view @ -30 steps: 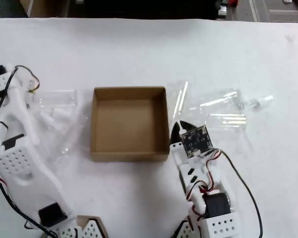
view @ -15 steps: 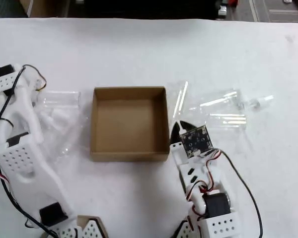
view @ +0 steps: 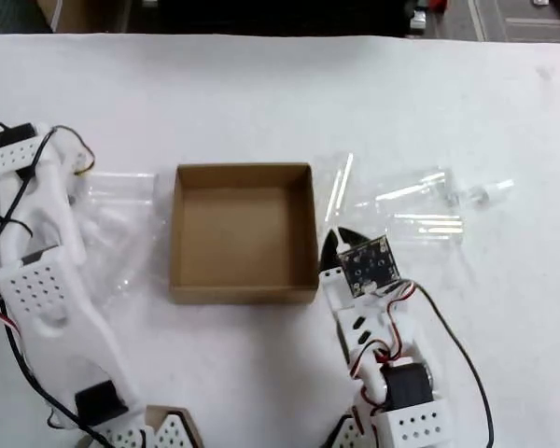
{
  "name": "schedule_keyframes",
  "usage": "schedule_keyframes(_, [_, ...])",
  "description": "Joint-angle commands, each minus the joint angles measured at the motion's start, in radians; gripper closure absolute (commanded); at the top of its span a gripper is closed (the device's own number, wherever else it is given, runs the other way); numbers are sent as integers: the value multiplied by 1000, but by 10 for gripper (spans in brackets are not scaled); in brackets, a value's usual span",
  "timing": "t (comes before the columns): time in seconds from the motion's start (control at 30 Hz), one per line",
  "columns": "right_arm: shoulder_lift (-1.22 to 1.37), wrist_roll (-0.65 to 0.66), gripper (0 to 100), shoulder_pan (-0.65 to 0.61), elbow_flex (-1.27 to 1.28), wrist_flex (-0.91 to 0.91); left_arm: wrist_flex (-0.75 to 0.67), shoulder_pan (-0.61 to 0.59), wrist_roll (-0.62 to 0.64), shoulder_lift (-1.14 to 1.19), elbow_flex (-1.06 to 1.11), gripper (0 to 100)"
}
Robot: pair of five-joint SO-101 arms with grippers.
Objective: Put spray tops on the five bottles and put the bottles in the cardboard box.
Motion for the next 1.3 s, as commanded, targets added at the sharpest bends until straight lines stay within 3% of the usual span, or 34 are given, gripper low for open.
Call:
schedule_keyframes(0.0, [-1, 0, 981, 4, 9, -2, 84, 15, 8, -16, -110, 832])
schedule_keyframes(0.2, [-1, 0, 981, 4, 9, -4, 155, 15, 3, -19, -195, 986])
schedule_keyframes(0.27, [-1, 0, 981, 4, 9, -4, 173, 25, -3, -16, -215, 954])
schedule_keyframes(0.57, [-1, 0, 981, 4, 9, -7, 236, 42, -6, -38, -293, 979])
schedule_keyframes(0.83, [-1, 2, 981, 5, 9, -8, 512, 74, -304, -85, -707, 979])
schedule_keyframes(1.0, [-1, 2, 981, 8, 9, -8, 525, 76, -582, -159, -891, 980])
schedule_keyframes(1.1, [-1, 2, 981, 8, 9, -8, 525, 91, -677, -255, -970, 980])
schedule_keyframes(1.27, [-1, 2, 981, 5, 9, -8, 526, 217, -850, -458, -1037, 980])
